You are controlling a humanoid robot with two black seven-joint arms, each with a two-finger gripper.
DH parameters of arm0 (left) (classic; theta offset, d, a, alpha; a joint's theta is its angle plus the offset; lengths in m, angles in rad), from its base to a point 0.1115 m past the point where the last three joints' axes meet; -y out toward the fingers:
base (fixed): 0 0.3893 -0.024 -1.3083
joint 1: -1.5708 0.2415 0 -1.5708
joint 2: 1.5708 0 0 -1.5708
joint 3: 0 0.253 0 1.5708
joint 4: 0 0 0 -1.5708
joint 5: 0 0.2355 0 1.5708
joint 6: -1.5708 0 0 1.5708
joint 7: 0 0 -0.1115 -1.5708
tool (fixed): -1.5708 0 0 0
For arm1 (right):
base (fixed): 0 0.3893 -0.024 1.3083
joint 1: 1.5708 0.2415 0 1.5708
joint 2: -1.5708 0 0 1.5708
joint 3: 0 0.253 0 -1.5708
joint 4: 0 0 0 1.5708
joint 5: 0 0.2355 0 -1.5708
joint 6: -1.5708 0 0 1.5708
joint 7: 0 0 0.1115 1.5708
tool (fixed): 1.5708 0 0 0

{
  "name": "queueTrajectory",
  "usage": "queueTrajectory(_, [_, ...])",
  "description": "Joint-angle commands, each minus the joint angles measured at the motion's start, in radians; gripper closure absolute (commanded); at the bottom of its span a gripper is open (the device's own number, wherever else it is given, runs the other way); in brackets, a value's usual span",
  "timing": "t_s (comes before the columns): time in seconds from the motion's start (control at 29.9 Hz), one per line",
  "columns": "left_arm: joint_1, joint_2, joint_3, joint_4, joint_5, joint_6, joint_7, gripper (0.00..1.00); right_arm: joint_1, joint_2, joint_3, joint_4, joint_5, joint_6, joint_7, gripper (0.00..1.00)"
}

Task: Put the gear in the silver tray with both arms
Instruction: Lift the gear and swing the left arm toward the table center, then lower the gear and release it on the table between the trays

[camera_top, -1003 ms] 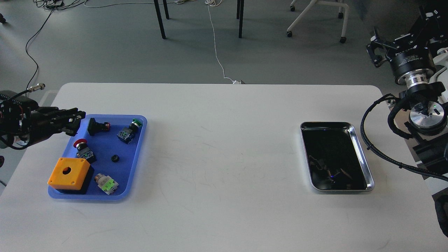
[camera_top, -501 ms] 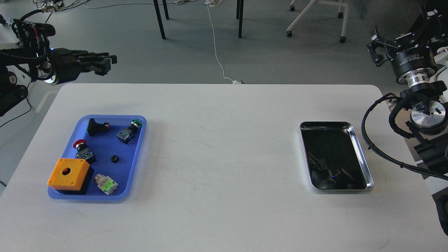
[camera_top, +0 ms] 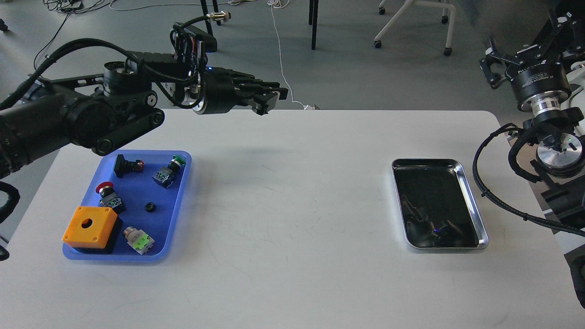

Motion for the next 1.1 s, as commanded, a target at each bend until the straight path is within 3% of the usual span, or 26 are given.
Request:
queueTrajectory(0.0, [0.013, -0.113, 0.005, -0.001, 0.069, 0.000, 0.000, 0.84, -0.013, -0.024, 0.002, 0.005, 0.000, 0.007, 0.000, 0.00])
queueTrajectory(0.37, [0.105, -0.357, 0.008, 0.011, 0.300, 0.022, 0.000, 0.84, -0.183, -0.139, 0.008, 0.169, 0.002, 0.015, -0.005, 0.00])
queueTrajectory(0.7, [0.176, -0.359, 0.088, 0.067, 0.301, 0.034, 0.000, 0.82, -0.340, -0.218, 0.011, 0.281, 0.002, 0.020, 0.002, 0.00])
queueTrajectory(1.07, [0.244, -0.359, 0.097, 0.135, 0.303, 0.055, 0.003, 0.80, -0.351, -0.219, 0.013, 0.290, 0.002, 0.020, 0.005, 0.00])
